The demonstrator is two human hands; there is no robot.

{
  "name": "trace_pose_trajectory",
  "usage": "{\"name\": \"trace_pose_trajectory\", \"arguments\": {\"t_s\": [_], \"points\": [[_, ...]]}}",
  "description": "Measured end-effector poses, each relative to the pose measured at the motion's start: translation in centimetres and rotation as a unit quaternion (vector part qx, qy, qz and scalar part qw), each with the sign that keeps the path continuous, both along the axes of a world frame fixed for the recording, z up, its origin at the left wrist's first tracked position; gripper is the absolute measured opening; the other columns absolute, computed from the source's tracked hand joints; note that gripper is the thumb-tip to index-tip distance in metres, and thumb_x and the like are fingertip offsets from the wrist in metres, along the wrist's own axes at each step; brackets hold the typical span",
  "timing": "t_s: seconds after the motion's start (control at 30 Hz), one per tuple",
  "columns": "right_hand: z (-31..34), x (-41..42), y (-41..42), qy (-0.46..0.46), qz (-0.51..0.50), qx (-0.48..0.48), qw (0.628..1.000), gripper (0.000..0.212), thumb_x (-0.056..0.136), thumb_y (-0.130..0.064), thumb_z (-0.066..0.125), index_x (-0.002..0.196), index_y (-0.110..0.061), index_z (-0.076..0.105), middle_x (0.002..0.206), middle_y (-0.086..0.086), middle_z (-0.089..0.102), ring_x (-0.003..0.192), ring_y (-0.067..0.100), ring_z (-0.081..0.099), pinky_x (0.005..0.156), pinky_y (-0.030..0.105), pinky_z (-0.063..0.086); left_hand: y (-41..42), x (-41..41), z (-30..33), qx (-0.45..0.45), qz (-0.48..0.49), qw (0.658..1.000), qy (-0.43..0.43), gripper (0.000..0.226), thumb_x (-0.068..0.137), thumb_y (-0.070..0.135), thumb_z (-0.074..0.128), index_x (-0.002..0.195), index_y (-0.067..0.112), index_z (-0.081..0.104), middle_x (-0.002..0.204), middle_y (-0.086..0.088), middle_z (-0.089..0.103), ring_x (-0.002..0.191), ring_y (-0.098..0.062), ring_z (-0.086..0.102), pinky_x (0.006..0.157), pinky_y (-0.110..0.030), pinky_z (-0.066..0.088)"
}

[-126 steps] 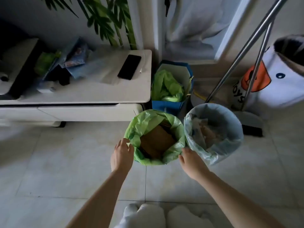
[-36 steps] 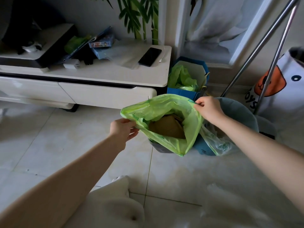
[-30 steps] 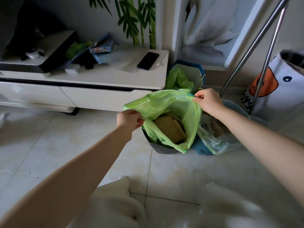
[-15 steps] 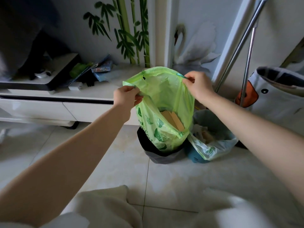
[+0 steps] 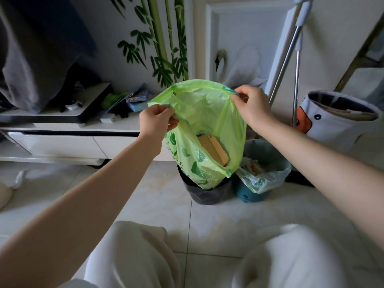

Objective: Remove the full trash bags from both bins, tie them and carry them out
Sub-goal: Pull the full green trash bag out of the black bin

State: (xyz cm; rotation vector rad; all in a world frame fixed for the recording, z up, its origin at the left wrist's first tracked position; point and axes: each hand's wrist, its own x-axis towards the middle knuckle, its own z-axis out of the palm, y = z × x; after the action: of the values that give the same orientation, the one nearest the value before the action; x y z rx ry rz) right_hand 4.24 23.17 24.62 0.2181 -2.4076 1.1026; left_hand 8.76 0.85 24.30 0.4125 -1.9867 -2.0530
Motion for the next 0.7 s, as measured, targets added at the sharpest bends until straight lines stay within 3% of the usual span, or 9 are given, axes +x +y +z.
{"name": "trace_pose_trajectory", "arguments": {"t_s": [0.17,0.4,0.6,0.7], "points": [[0.9,2.5,0.1,0.027,0.017,-0.015,0.999,0.018,0.089,-0.015,0.057,0.099,-0.005,0.067,0.087,-0.001,0.061,0.080,0.013,0.054,0.062,0.013,0.032,-0.1,2.9,1.2,0.006,-0.006,1.000,0.030,0.010,0.085,0.005,0.061,0.075,0.008,0.063,0.064,-0.005,0.061,0.056,-0.015,0.060,0.064,-0.026,0.055],[1.9,5.0,0.1,0.060,0.032,-0.023,0.997,0.016,0.090,-0.014,0.057,0.098,-0.004,0.067,0.085,-0.001,0.061,0.077,0.012,0.054,0.060,-0.001,0.034,0.0,5.6,2.4,0.011,-0.009,0.998,0.063,0.017,0.085,0.004,0.060,0.068,0.010,0.062,0.057,0.000,0.061,0.055,-0.013,0.059,0.063,-0.024,0.055],[1.0,6.3,0.2,0.028,0.031,-0.030,0.999,0.016,0.089,-0.014,0.058,0.098,-0.005,0.068,0.085,0.001,0.062,0.078,0.013,0.056,0.059,-0.001,0.033,-0.2,7.1,1.5,0.004,-0.025,0.999,0.047,0.014,0.086,0.004,0.059,0.074,0.010,0.063,0.063,-0.004,0.062,0.055,-0.012,0.060,0.062,-0.024,0.054],[-1.3,7.8,0.1,-0.008,0.046,-0.012,0.999,0.016,0.088,-0.012,0.059,0.098,-0.004,0.068,0.086,0.000,0.062,0.080,0.014,0.056,0.063,0.013,0.037,0.0,8.5,-0.8,-0.007,-0.035,0.999,0.010,0.013,0.087,0.005,0.060,0.075,0.009,0.062,0.063,-0.005,0.060,0.055,-0.012,0.059,0.062,-0.025,0.054]]}}
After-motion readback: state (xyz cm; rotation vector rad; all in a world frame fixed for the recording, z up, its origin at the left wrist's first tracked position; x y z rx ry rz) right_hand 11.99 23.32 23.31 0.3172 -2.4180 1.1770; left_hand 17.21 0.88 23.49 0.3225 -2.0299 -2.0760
